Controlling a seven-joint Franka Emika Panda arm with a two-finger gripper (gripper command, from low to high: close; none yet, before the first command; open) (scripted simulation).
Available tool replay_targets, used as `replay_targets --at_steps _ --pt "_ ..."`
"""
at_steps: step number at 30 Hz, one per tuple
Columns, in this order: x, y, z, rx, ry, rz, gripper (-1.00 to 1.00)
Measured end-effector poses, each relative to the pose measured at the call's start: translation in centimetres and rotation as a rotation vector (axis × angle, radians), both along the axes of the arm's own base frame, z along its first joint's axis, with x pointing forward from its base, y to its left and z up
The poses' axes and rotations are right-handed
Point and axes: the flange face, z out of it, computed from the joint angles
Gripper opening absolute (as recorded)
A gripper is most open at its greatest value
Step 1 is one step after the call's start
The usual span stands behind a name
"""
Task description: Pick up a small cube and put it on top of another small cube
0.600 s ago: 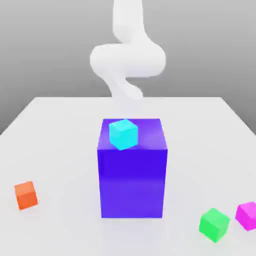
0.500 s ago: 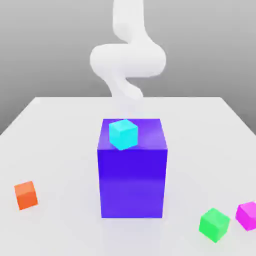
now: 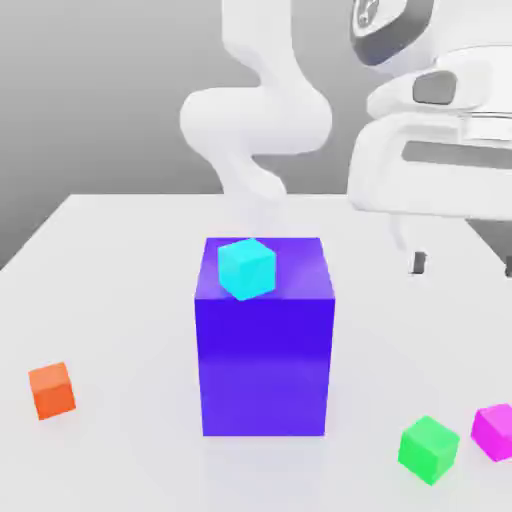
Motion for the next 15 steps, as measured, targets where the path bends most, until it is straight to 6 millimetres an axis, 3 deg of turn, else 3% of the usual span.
replay_targets --at_steps 6,11,15 --pt "-2.8 5.6 -10.1 0.01 0.147 0.058 0.0" --pt "-7.2 9.9 -17.4 0.038 0.273 0.106 0.0" --pt "-8.0 10.7 -23.0 0.046 0.295 0.112 0.0"
